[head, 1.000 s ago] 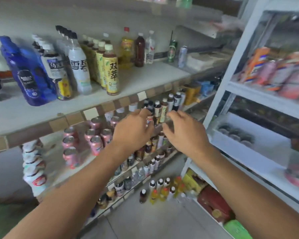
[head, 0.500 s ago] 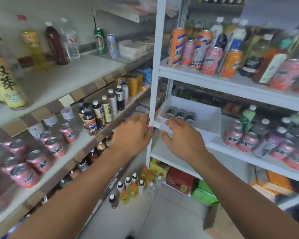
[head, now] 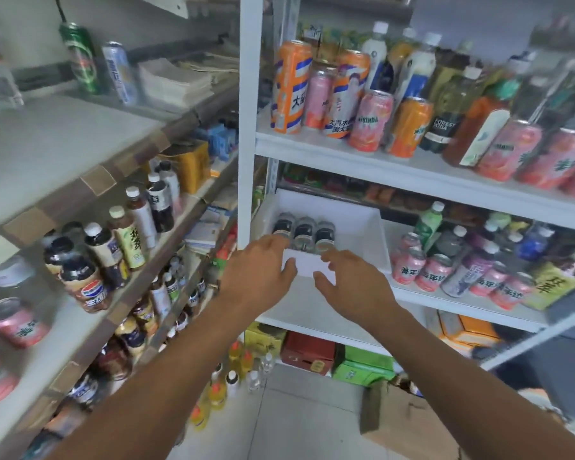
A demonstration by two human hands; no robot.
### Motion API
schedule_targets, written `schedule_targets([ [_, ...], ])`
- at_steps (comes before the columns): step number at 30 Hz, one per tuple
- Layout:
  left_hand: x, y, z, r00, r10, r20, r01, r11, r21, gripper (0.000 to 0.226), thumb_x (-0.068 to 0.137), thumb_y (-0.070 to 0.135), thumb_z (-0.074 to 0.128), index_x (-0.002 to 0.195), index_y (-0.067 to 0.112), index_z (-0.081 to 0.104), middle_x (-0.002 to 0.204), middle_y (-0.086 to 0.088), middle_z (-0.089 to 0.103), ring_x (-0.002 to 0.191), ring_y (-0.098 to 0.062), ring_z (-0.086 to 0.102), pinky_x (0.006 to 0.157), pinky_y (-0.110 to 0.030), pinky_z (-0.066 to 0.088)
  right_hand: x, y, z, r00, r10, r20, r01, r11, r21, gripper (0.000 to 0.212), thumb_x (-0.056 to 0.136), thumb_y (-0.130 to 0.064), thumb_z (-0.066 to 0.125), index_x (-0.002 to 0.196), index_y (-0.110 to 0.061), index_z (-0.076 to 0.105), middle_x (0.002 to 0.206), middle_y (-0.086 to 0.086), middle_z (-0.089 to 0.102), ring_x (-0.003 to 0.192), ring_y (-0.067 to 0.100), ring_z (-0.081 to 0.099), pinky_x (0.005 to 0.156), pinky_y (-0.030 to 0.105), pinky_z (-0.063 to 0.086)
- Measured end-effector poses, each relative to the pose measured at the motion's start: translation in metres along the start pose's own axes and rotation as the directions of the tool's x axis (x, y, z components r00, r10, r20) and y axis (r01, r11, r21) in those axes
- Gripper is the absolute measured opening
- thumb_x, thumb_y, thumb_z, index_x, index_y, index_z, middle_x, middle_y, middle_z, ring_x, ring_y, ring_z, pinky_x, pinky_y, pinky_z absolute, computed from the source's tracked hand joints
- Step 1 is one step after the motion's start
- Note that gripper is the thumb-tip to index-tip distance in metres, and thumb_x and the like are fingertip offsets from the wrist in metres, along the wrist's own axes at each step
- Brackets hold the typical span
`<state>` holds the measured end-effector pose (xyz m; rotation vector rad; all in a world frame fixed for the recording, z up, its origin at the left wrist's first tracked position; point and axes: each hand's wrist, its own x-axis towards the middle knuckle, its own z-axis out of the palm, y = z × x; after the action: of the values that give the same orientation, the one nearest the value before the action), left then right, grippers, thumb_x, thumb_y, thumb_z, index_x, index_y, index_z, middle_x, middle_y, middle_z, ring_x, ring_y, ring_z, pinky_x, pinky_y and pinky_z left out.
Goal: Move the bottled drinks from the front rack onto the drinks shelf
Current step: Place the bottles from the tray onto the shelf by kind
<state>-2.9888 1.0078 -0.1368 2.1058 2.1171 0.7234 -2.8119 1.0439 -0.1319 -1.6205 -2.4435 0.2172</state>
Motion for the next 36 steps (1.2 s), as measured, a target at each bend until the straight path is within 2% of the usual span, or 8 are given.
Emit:
schedule_targets([
  [6, 0.029, -0.007, 0.029, 0.999, 0.003, 0.048, -0.001, 0.999, -0.046, 0.034, 0.100, 0.039, 0.045, 0.128, 0.021, 0.051, 0.127, 0.002, 0.060, 0.109, -0.021, 0.060, 0.084, -0.036, 0.049, 0.031, 0.017, 0.015, 0.995, 0.085, 0.045, -0.086, 0.996, 0.022, 0.040, 0.097, -0.046, 0.048, 0.130, -0.024, 0.053, 0.125, -0.001, 0.062, 0.112, 0.020, 0.060, 0.091, 0.036, 0.051],
  [13, 0.080, -0.004, 0.065, 0.993, -0.023, 0.117, 0.028, 0.999, -0.039, 0.033, 0.100, 0.038, 0.044, 0.127, 0.022, 0.052, 0.127, 0.003, 0.059, 0.109, -0.019, 0.059, 0.078, -0.030, 0.044, 0.091, 0.069, 0.028, 0.975, 0.198, 0.103, -0.204, 0.977, 0.059, 0.038, 0.098, -0.042, 0.049, 0.127, -0.018, 0.054, 0.119, 0.004, 0.064, 0.107, 0.024, 0.061, 0.088, 0.033, 0.050],
  [17, 0.117, -0.005, 0.090, 0.989, -0.052, 0.140, 0.058, 0.998, -0.040, 0.027, 0.098, 0.036, 0.046, 0.118, 0.021, 0.055, 0.116, 0.001, 0.064, 0.100, -0.021, 0.062, 0.076, -0.031, 0.048, 0.134, 0.102, 0.047, 0.950, 0.259, 0.176, -0.286, 0.946, 0.152, 0.037, 0.095, -0.041, 0.052, 0.124, -0.017, 0.056, 0.118, 0.007, 0.066, 0.106, 0.027, 0.062, 0.090, 0.035, 0.051],
  [21, 0.154, -0.006, 0.113, 0.984, -0.087, 0.158, 0.095, 0.995, -0.042, 0.023, 0.098, 0.033, 0.048, 0.112, 0.017, 0.056, 0.107, -0.003, 0.064, 0.093, -0.024, 0.062, 0.069, -0.029, 0.043, 0.176, 0.134, 0.070, 0.916, 0.291, 0.275, -0.353, 0.911, 0.214, 0.037, 0.094, -0.038, 0.055, 0.124, -0.015, 0.056, 0.118, 0.009, 0.067, 0.102, 0.027, 0.062, 0.086, 0.032, 0.050],
  [26, 0.185, -0.007, 0.141, 0.971, -0.150, 0.188, 0.166, 0.984, -0.071, 0.023, 0.095, 0.031, 0.051, 0.111, 0.015, 0.056, 0.102, -0.006, 0.064, 0.093, -0.028, 0.063, 0.074, -0.035, 0.052, 0.217, 0.156, 0.095, 0.863, 0.322, 0.390, -0.441, 0.857, 0.267, 0.046, 0.095, -0.037, 0.056, 0.132, -0.010, 0.049, 0.126, 0.013, 0.060, 0.093, 0.023, 0.056, 0.077, 0.028, 0.044],
  [30, 0.198, -0.009, 0.159, 0.969, -0.174, 0.176, 0.190, 0.978, -0.083, 0.030, 0.094, 0.032, 0.054, 0.118, 0.015, 0.059, 0.109, -0.007, 0.067, 0.098, -0.029, 0.065, 0.077, -0.036, 0.052, 0.244, 0.165, 0.116, 0.837, 0.345, 0.425, -0.485, 0.827, 0.284, 0.058, 0.095, -0.043, 0.055, 0.138, -0.007, 0.040, 0.133, 0.016, 0.055, 0.110, 0.028, 0.058, 0.080, 0.030, 0.045],
  [36, 0.206, -0.012, 0.179, 0.970, -0.186, 0.154, 0.201, 0.975, -0.092, 0.031, 0.095, 0.033, 0.051, 0.119, 0.016, 0.059, 0.115, -0.004, 0.068, 0.099, -0.029, 0.066, 0.086, -0.040, 0.052, 0.266, 0.168, 0.150, 0.798, 0.428, 0.424, -0.573, 0.756, 0.317, 0.071, 0.090, -0.058, 0.057, 0.135, -0.006, 0.037, 0.129, 0.017, 0.056, 0.107, 0.032, 0.061, 0.084, 0.036, 0.052],
])
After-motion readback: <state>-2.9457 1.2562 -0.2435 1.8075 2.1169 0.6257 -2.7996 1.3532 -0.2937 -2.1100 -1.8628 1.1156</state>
